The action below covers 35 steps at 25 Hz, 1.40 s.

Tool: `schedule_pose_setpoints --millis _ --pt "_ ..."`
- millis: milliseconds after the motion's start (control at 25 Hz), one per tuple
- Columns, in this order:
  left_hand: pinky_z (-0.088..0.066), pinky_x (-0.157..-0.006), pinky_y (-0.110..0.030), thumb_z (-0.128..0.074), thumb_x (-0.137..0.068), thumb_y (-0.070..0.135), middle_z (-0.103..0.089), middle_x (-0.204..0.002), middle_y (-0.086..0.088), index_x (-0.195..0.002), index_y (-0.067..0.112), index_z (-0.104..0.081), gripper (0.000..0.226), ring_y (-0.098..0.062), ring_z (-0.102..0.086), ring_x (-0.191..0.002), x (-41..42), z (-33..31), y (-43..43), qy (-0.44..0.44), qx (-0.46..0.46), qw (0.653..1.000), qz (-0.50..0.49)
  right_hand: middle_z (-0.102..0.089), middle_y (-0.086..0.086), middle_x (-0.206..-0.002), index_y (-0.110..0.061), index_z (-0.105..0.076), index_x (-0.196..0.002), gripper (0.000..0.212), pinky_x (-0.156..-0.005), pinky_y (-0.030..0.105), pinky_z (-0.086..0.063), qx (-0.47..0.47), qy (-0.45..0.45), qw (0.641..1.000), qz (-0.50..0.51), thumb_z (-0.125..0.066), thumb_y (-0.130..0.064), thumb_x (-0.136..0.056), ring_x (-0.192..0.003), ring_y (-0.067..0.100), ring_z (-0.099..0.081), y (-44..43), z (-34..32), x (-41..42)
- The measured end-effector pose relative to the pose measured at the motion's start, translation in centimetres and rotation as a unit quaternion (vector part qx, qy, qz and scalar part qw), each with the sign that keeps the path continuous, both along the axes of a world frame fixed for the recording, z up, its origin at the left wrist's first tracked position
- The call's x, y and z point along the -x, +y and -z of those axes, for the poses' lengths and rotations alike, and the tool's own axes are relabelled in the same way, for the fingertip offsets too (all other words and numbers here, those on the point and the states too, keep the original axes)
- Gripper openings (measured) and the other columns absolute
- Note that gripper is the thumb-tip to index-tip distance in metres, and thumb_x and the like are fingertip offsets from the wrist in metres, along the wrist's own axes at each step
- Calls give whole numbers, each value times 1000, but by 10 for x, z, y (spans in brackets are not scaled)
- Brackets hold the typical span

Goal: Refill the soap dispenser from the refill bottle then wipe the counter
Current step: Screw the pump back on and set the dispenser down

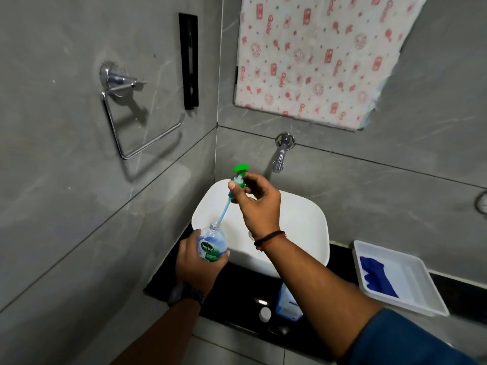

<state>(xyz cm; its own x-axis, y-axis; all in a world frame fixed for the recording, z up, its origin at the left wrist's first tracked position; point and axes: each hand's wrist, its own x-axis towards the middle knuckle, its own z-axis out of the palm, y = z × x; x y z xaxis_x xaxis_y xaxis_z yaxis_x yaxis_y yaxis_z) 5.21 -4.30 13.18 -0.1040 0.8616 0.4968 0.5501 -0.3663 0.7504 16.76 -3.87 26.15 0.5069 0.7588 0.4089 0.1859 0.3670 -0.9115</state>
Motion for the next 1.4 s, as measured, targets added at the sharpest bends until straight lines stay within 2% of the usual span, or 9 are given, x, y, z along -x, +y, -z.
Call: schedule_pose_setpoints --millis 80,200,280,640,800,920,1080,1280,1400 --pt "-49 -68 -32 -91 -40 29 -65 -90 -16 -105 4 -61 75 -33 -63 -78 -6 -4 -2 5 10 1000 0 -68 -6 -81 -30 -67 -85 25 -72 48 -60 17 -32 999 -27 -81 -13 -73 -74 10 -61 -3 1 -4" --pt "-53 -67 -37 -90 -42 33 -65 -94 -17 -107 3 -61 78 -33 -64 -81 -14 -12 -6 16 6 1000 7 -68 -22 -74 -39 -65 -77 33 -69 22 -56 42 -89 992 -81 -81 -10 -72 -68 -2 -60 -7 5 -9" --pt "-53 -69 -36 -90 -43 35 -65 -97 -16 -110 5 -60 79 -32 -63 -83 -17 -17 -5 17 10 1000 14 -68 -23 -72 -37 -65 -75 33 -67 15 -51 62 -99 989 -91 -80 -8 -72 -66 -3 -59 -7 8 -13" --pt "-55 -72 -35 -86 -47 49 -59 -104 -8 -121 17 -49 89 -23 -59 -88 -20 -34 3 32 63 997 37 -73 4 -94 -19 -69 -91 23 -77 39 -54 116 -125 977 -127 -79 -7 -74 -92 19 -67 -11 14 -27" --pt "-52 -71 -28 -85 -47 49 -58 -104 -6 -123 18 -48 90 -21 -59 -89 -23 -37 4 24 64 996 52 -69 -5 -86 -27 -66 -85 26 -71 30 -53 131 -123 978 -105 -83 -13 -71 -87 12 -63 -12 13 -28" --pt "-46 -69 -23 -85 -48 48 -58 -106 -6 -124 19 -48 90 -19 -58 -90 -23 -37 3 26 67 996 54 -65 -7 -81 -17 -69 -89 26 -69 23 -49 140 -135 978 -74 -85 -22 -69 -77 7 -56 -13 16 -25" --pt "-46 -67 -24 -86 -46 45 -57 -102 -3 -121 22 -50 87 -18 -57 -88 -22 -38 0 19 63 996 64 -63 3 -85 -11 -72 -94 37 -69 21 -47 164 -154 973 -60 -85 -32 -66 -75 11 -53 -17 18 -20" --pt "-47 -68 -25 -85 -46 44 -54 -104 -1 -122 24 -47 88 -18 -56 -90 -17 -39 1 1 91 994 65 -59 0 -78 -15 -69 -83 18 -66 26 -43 159 -160 973 -55 -81 -22 -71 -70 9 -52 -20 16 -19" --pt "-49 -67 -27 -82 -45 44 -54 -100 2 -117 29 -48 81 -17 -57 -86 -17 -41 -1 -5 73 995 71 -62 4 -86 -16 -64 -83 34 -70 27 -48 169 -178 969 -38 -85 -34 -64 -76 12 -53 -21 15 -17"
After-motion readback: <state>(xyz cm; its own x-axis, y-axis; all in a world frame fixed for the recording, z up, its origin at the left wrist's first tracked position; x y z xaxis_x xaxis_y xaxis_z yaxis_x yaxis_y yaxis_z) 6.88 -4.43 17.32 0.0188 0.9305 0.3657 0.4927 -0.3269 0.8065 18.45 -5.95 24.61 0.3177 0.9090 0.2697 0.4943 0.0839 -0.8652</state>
